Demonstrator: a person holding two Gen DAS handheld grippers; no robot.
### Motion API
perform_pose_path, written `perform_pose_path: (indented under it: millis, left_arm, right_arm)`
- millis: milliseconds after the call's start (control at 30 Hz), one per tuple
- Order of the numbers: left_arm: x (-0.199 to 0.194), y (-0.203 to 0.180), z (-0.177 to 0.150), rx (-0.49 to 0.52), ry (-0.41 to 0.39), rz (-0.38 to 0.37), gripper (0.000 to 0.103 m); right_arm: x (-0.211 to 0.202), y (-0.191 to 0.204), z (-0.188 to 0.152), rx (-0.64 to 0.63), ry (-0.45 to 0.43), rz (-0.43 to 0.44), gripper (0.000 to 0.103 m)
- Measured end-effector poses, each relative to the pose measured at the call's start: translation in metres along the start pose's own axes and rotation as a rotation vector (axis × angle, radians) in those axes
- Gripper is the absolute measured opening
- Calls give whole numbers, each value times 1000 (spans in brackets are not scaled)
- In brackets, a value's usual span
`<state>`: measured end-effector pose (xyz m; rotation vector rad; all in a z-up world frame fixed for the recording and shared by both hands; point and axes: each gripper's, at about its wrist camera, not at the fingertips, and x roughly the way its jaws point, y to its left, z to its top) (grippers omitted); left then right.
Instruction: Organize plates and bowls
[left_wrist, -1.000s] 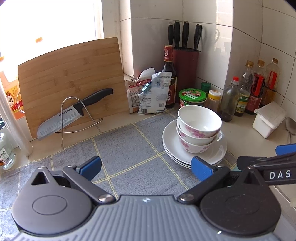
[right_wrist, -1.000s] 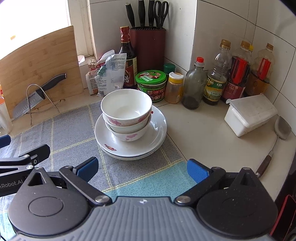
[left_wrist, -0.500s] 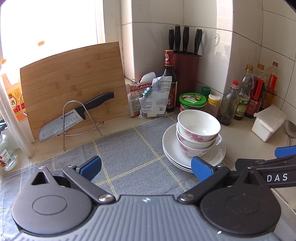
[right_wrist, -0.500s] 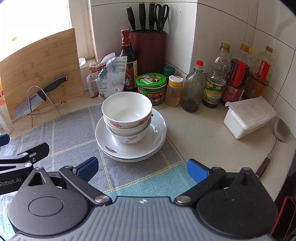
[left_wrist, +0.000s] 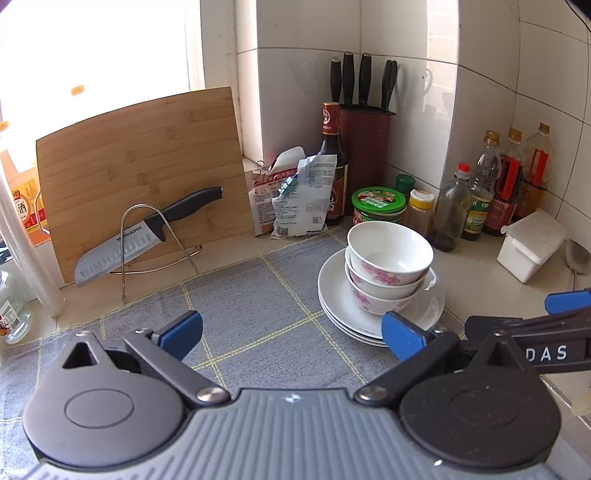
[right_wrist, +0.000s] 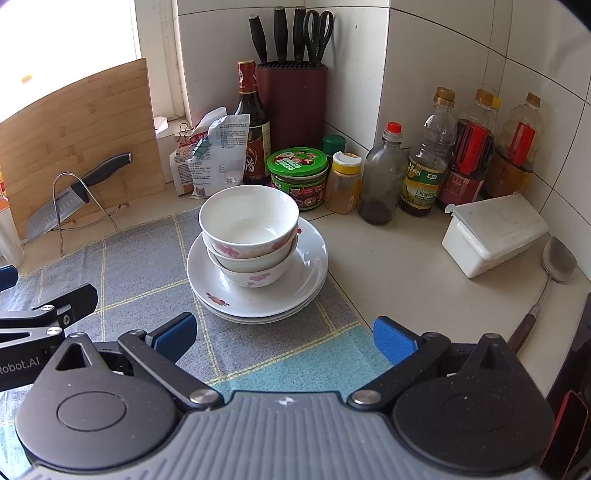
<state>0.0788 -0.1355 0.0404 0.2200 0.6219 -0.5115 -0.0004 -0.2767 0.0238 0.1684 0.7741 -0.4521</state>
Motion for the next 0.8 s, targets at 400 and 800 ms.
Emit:
perform_pose_path:
  millis: [400,800]
  left_arm:
    - [-1,0,0,1,-5,-2,102]
    - [-1,0,0,0,-3,-10,102]
  right_arm:
    - [-1,0,1,-1,-3,-5,103]
    - [-3,0,0,0,-4,-7,103]
